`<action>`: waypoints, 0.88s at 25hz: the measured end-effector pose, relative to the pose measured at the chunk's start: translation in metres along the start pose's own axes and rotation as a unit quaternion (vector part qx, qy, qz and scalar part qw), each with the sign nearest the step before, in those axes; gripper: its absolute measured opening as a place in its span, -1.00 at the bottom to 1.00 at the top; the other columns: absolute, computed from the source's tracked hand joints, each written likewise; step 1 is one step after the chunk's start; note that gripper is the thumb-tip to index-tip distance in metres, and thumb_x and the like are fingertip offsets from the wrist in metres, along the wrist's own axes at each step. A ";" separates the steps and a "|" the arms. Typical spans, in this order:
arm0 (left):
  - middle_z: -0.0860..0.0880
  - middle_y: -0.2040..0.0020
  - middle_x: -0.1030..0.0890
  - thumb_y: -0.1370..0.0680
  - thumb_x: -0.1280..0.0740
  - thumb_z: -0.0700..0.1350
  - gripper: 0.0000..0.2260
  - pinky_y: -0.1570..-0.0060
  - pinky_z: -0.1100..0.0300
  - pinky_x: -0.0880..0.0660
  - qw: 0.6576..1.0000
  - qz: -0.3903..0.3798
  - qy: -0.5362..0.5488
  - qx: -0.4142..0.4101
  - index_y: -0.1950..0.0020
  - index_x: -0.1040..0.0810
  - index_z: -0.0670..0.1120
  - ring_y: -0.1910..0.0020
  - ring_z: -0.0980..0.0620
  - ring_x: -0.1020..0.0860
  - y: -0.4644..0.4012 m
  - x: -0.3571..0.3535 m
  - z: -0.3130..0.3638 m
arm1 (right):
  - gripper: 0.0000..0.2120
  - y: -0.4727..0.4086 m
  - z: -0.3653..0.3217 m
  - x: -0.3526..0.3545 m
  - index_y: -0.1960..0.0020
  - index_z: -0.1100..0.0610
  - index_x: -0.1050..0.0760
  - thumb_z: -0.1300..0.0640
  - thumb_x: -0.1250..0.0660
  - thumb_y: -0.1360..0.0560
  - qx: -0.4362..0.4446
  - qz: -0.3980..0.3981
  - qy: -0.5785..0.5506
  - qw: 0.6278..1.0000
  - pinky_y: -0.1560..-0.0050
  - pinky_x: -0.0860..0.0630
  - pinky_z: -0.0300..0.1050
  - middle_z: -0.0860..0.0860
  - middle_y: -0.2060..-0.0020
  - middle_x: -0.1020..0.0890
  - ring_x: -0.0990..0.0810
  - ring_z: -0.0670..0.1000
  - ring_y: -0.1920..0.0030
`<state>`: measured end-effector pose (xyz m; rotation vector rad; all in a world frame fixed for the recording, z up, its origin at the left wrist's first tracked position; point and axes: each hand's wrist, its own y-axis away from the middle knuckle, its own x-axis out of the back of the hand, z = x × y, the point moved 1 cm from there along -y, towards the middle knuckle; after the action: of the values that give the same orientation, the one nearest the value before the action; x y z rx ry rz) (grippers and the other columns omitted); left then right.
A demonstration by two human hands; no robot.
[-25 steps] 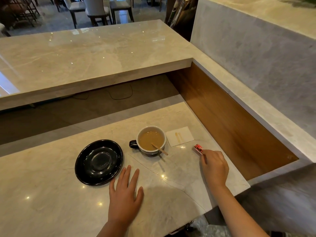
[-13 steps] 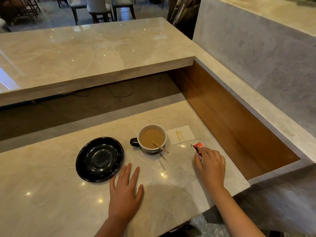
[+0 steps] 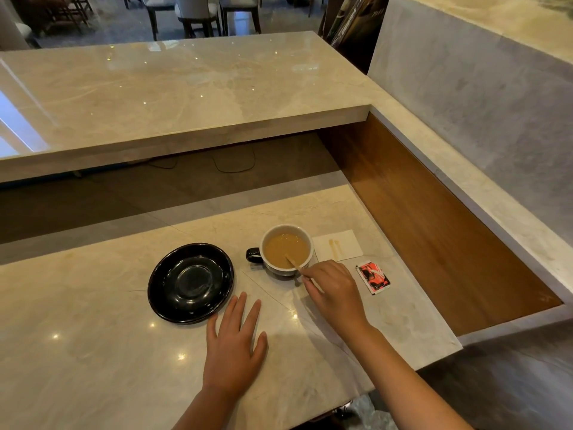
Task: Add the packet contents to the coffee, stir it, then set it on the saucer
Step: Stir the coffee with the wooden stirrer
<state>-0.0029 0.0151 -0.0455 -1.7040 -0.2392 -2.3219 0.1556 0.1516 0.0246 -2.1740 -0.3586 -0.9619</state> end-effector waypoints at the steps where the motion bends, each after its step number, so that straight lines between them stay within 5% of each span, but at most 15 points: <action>1: -0.04 -0.48 -0.16 -0.51 -0.02 0.18 -0.48 -0.34 -0.17 0.02 1.000 0.000 0.000 0.000 -0.46 -0.16 0.08 -0.44 0.04 0.01 0.000 0.000 0.000 | -0.86 -0.005 -0.004 -0.001 0.10 0.17 -0.60 0.17 -0.28 -0.44 -0.002 -0.001 -0.017 1.000 0.18 -0.42 -0.19 0.07 0.26 -0.67 -0.57 0.04 0.22; 7: -0.03 -0.48 -0.16 -0.52 -0.06 0.17 -0.49 -0.33 -0.03 0.17 1.000 0.002 0.002 -0.001 -0.46 -0.16 0.10 -0.44 0.06 0.03 0.001 0.002 0.000 | -0.86 -0.042 -0.010 -0.003 0.02 0.20 -0.63 0.25 -0.38 -0.42 -0.084 0.006 -0.119 0.989 0.10 -0.54 -0.18 0.12 0.12 -0.72 -0.66 0.05 0.13; 14: 0.00 -0.49 -0.09 -0.53 -0.03 0.20 -0.49 -0.34 -0.02 0.24 1.000 0.000 -0.002 0.005 -0.47 -0.11 0.13 -0.43 0.10 0.11 0.000 0.001 0.000 | -0.90 -0.072 0.020 0.021 0.07 0.22 -0.62 0.28 -0.35 -0.46 -0.096 -0.006 -0.094 0.991 0.15 -0.62 0.03 0.13 0.19 -0.71 -0.67 0.09 0.20; 20: 0.02 -0.50 -0.03 -0.52 0.01 0.20 -0.48 -0.35 -0.09 0.19 1.000 0.004 0.011 0.003 -0.48 -0.09 0.12 -0.44 0.10 0.14 0.001 0.002 0.001 | -0.91 -0.057 0.022 0.038 0.12 0.17 -0.64 0.28 -0.36 -0.46 -0.164 -0.065 -0.137 0.975 0.17 -0.48 -0.45 0.02 0.28 -0.70 -0.63 -0.20 0.26; 22: 0.01 -0.50 -0.06 -0.52 -0.01 0.19 -0.48 -0.35 -0.11 0.15 1.000 0.004 0.011 0.006 -0.47 -0.12 0.12 -0.44 0.09 0.11 0.001 0.002 0.000 | -0.90 -0.052 0.016 0.034 0.13 0.17 -0.65 0.30 -0.36 -0.45 -0.215 -0.072 -0.206 0.952 0.12 -0.51 -0.42 0.01 0.28 -0.68 -0.63 -0.25 0.25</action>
<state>-0.0028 0.0146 -0.0439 -1.6710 -0.2411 -2.3282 0.1609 0.1983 0.0681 -2.7898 -0.5503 -0.7002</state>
